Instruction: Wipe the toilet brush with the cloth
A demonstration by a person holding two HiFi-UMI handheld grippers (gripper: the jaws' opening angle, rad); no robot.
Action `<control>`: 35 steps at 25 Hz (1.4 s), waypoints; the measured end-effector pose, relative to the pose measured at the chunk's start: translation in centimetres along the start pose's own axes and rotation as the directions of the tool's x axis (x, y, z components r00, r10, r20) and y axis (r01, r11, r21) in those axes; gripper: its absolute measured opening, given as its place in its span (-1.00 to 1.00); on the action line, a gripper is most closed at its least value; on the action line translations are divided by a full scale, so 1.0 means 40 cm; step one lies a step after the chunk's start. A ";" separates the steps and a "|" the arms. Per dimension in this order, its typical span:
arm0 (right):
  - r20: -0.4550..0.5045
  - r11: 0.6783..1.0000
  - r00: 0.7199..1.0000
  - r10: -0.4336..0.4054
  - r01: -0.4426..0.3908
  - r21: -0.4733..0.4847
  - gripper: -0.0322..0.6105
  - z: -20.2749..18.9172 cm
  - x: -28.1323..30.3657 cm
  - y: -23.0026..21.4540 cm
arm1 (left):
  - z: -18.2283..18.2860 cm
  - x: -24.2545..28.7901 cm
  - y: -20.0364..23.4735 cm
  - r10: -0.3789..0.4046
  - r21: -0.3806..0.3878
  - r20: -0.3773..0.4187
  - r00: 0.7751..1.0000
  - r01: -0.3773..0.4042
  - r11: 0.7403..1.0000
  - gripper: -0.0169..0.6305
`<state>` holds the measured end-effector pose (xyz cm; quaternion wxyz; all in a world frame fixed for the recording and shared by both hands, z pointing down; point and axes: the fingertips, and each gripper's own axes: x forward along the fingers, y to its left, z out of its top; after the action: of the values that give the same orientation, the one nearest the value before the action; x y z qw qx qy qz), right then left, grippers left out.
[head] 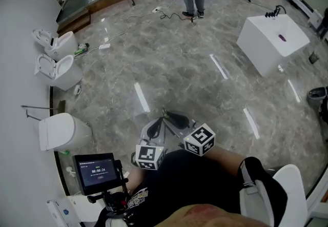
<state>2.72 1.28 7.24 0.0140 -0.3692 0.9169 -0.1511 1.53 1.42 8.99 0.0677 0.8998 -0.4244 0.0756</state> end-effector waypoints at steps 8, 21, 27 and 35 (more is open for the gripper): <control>-0.006 1.000 1.000 0.002 -0.002 -0.025 -0.59 -0.002 0.004 0.005 | -0.001 -0.004 0.011 0.019 -0.001 0.007 1.000 -0.019 1.000 -0.94; -0.017 1.000 1.000 0.005 -0.005 -0.004 -0.61 -0.018 0.016 -0.009 | -0.010 -0.004 0.035 0.047 -0.023 0.015 0.999 -0.047 0.999 -0.95; -0.015 1.000 1.000 0.009 -0.009 -0.007 -0.62 -0.017 0.018 -0.006 | -0.009 -0.005 0.036 0.046 -0.022 0.018 0.999 -0.045 0.999 -0.95; -0.011 1.000 1.000 0.019 -0.019 -0.003 -0.63 -0.005 0.013 -0.009 | 0.003 -0.002 0.030 0.048 -0.020 0.020 0.999 -0.048 0.999 -0.95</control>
<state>2.55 0.73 7.59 0.0100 -0.3594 0.9207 -0.1517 0.56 0.68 8.94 0.0704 0.8893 -0.4473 0.0635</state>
